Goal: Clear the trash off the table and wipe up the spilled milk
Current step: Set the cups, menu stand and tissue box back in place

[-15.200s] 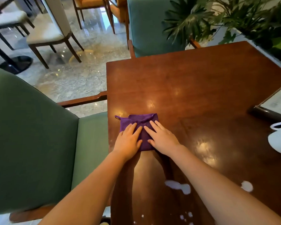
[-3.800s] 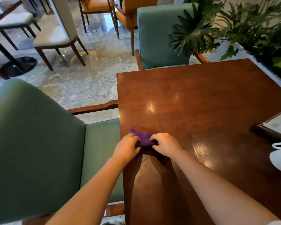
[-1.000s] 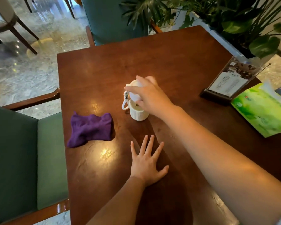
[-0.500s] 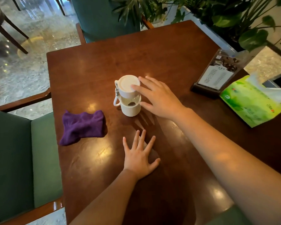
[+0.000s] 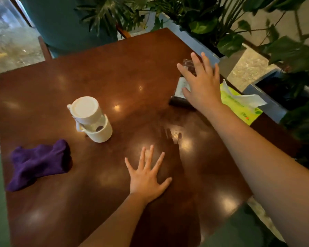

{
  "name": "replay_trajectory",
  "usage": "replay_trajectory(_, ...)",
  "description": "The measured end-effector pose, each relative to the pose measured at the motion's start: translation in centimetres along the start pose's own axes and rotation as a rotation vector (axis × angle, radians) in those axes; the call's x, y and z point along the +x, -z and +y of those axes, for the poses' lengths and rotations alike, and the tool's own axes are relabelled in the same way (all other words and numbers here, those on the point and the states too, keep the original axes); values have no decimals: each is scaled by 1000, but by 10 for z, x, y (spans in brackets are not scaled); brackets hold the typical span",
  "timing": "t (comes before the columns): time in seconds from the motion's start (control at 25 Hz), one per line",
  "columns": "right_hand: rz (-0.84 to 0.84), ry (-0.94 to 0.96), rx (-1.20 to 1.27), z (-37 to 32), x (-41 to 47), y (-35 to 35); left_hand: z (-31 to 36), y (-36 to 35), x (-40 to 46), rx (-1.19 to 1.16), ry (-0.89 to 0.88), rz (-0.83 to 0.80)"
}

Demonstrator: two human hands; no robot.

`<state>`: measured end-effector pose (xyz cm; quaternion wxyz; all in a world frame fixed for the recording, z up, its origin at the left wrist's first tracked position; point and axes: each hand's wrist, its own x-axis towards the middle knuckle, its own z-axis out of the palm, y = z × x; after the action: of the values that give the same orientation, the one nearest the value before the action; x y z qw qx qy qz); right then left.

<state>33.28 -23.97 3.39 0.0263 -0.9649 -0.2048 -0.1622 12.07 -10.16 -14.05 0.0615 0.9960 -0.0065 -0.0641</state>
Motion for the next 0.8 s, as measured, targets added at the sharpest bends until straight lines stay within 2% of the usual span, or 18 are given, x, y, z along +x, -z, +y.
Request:
replay_trajectory(0.16,-132,-30,-98,21,6,-14,4,0,2,13,-8,14)
replay_trajectory(0.56,190,-59,180,28,15,-16,6,10,1,9,4,-25)
replay_trajectory(0.68,223,-83,186,20,19,-11,6,11,1,4,1,-23)
replay_trajectory(0.8,182,-30,193,7,19,-5,6,13,1,-9,7,-31)
